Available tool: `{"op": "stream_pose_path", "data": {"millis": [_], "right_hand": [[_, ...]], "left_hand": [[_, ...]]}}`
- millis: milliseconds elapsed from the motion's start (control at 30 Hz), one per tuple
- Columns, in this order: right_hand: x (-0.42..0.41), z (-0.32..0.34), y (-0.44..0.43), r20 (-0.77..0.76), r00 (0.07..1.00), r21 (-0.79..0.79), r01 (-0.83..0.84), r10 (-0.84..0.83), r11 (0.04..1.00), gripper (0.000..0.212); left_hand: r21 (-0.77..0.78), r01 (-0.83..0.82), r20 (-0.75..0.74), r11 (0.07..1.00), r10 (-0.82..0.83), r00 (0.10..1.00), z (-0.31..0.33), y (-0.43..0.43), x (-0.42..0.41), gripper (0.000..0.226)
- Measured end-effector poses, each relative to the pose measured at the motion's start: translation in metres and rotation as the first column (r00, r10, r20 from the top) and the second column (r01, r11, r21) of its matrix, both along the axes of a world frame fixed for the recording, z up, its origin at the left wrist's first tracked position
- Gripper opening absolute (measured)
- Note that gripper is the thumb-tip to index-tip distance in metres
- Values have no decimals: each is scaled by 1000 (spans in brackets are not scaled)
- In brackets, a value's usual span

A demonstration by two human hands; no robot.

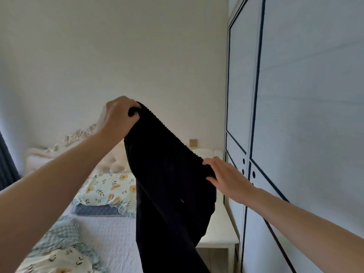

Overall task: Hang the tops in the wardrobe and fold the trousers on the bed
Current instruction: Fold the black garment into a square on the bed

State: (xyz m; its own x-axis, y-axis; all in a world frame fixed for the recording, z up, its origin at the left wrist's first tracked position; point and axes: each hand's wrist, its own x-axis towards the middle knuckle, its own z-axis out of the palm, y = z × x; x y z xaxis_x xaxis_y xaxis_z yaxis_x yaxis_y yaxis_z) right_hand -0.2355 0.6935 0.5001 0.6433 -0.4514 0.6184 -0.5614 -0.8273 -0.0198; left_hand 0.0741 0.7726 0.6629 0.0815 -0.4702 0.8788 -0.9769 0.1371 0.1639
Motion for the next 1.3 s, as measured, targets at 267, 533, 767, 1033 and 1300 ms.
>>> {"op": "stream_pose_path", "data": {"millis": [267,533,767,1033,1300], "right_hand": [[-43,81,-36,-248,958,123,178,-144,976,35],[-87,159,-65,-102,900,-44,421,-423,906,54],[-87,224,-75,329,875,-104,406,-354,908,33],[-93,219,-94,431,875,-40,261,-219,964,9],[-84,228,-118,726,683,-9,125,-80,992,6]], "left_hand": [[92,-135,393,987,89,915,45,5,9,20],[146,-65,463,987,-10,887,80,3,18,20],[421,-89,397,903,-95,913,113,-5,36,24],[406,-37,248,913,-71,966,105,-22,40,27],[51,184,-101,982,-178,979,110,-54,23,21]]}}
